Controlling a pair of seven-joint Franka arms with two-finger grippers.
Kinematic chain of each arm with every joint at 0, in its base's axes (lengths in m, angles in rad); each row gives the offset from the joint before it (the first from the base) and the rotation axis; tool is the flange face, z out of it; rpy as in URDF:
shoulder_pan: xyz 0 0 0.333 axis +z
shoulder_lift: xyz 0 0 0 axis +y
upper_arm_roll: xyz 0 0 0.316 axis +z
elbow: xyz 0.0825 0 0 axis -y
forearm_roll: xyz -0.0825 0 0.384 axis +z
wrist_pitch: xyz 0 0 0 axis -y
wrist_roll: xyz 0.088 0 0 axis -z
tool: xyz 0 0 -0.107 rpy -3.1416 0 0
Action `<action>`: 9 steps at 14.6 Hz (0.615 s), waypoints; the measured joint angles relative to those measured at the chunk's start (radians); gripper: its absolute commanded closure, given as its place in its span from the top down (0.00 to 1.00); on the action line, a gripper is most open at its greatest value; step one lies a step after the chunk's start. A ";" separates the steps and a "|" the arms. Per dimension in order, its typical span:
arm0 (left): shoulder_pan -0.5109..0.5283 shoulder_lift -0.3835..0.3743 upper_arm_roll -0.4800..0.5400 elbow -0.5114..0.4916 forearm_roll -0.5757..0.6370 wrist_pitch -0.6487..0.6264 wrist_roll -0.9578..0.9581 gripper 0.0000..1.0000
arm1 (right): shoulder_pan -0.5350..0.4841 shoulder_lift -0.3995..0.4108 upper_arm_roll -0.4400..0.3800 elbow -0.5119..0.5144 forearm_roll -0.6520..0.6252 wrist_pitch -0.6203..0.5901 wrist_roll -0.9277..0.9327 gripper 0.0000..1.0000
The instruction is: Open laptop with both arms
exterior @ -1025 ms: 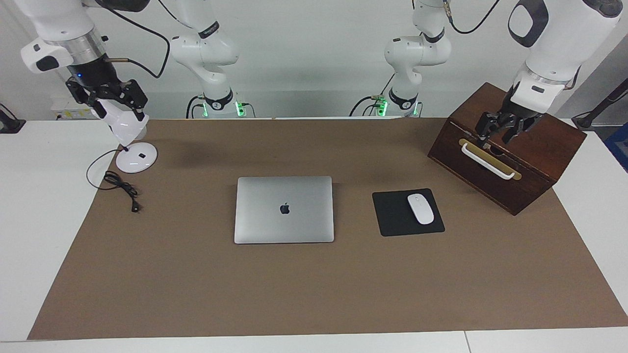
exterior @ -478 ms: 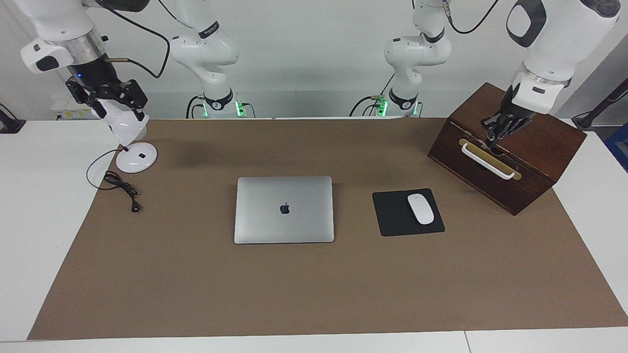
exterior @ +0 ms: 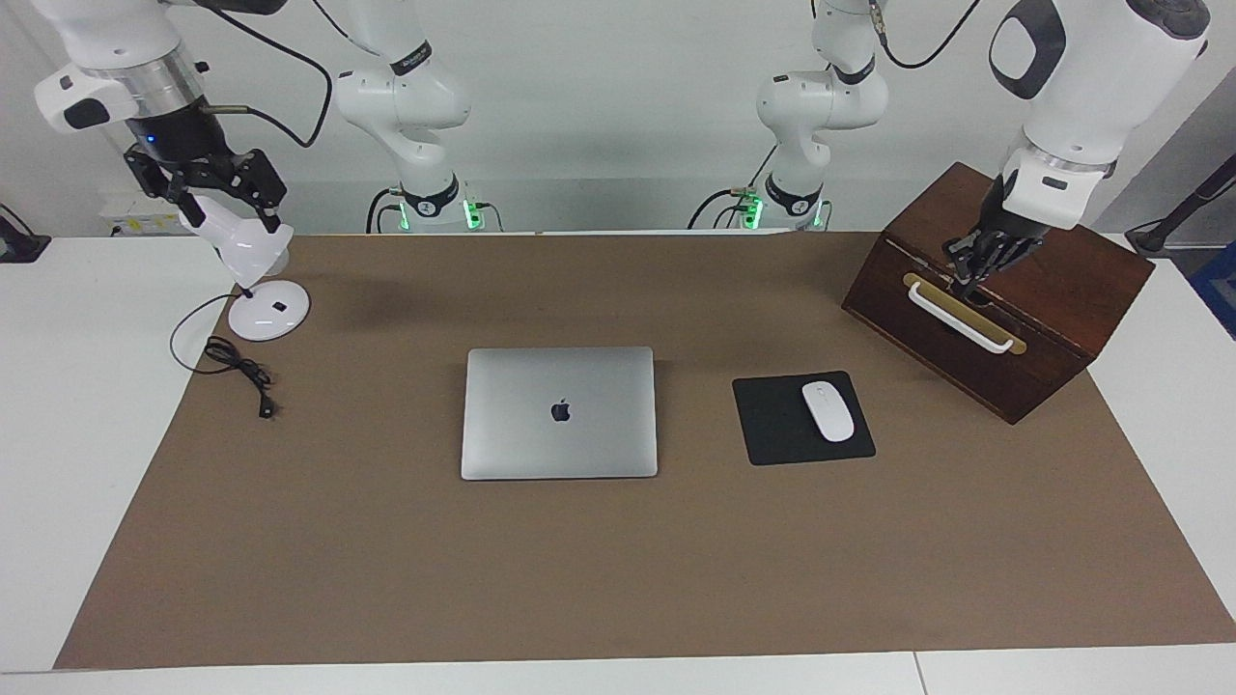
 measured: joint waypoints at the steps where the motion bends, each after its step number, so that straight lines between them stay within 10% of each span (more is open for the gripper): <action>1: -0.002 -0.008 -0.003 -0.029 0.000 0.027 0.000 0.00 | 0.000 0.000 -0.001 0.000 0.000 0.000 0.000 1.00; 9: -0.087 -0.143 -0.011 -0.357 -0.013 0.323 0.000 0.00 | -0.019 -0.022 -0.085 -0.081 0.086 0.164 -0.263 1.00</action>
